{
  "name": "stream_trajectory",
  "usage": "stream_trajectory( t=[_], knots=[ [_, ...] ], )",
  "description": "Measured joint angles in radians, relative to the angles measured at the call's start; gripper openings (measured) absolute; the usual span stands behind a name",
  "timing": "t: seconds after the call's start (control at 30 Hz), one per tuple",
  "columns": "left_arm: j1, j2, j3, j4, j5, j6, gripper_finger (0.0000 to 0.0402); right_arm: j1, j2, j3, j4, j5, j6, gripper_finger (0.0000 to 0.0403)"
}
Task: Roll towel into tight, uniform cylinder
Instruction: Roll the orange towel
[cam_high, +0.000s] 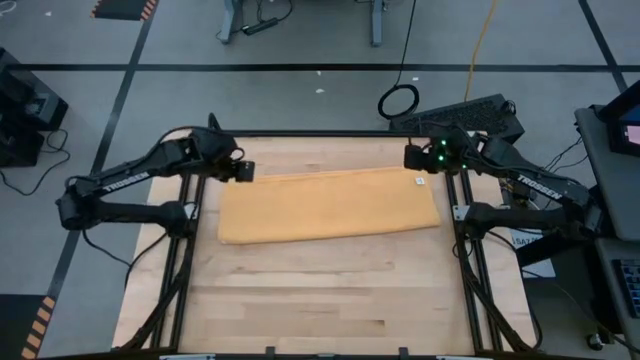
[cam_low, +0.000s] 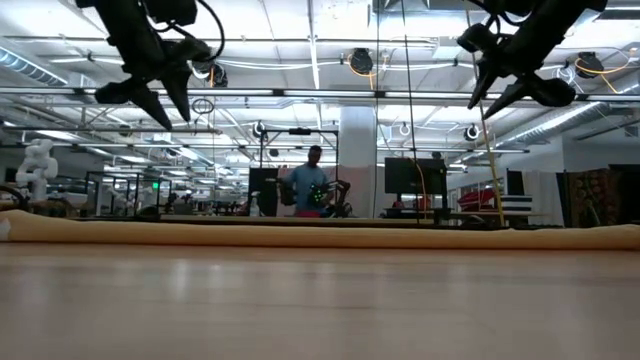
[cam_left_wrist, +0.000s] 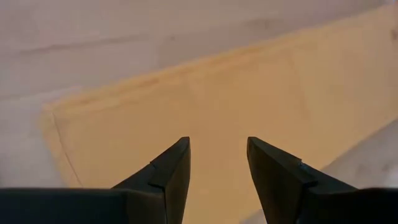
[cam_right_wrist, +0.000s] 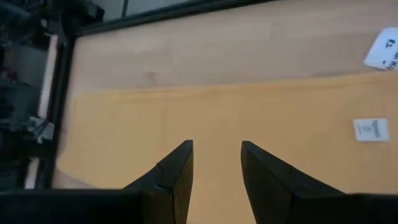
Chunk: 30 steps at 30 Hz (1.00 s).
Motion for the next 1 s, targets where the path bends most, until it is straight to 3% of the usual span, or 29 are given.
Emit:
stream_trajectory(
  t=[0.27,0.5,0.8,1.0],
  knots=[
    [-0.155,0.103,-0.111,0.143,0.02,-0.027,0.0164,0.033,0.049,0.0,-0.166,-0.054,-0.014,0.0125],
    [-0.232,0.178,-0.248,0.249,-0.002,-0.108,0.0164,0.086,0.141,0.0,-0.101,-0.043,0.08,0.0125],
    [-0.274,0.248,-0.354,0.386,-0.003,-0.197,0.0164,0.118,0.324,0.0,-0.059,-0.052,-0.063,0.0125],
    [-0.275,0.302,-0.368,0.388,0.032,-0.246,0.0163,0.109,0.477,0.0,-0.059,-0.017,-0.162,0.0125]
  ],
)
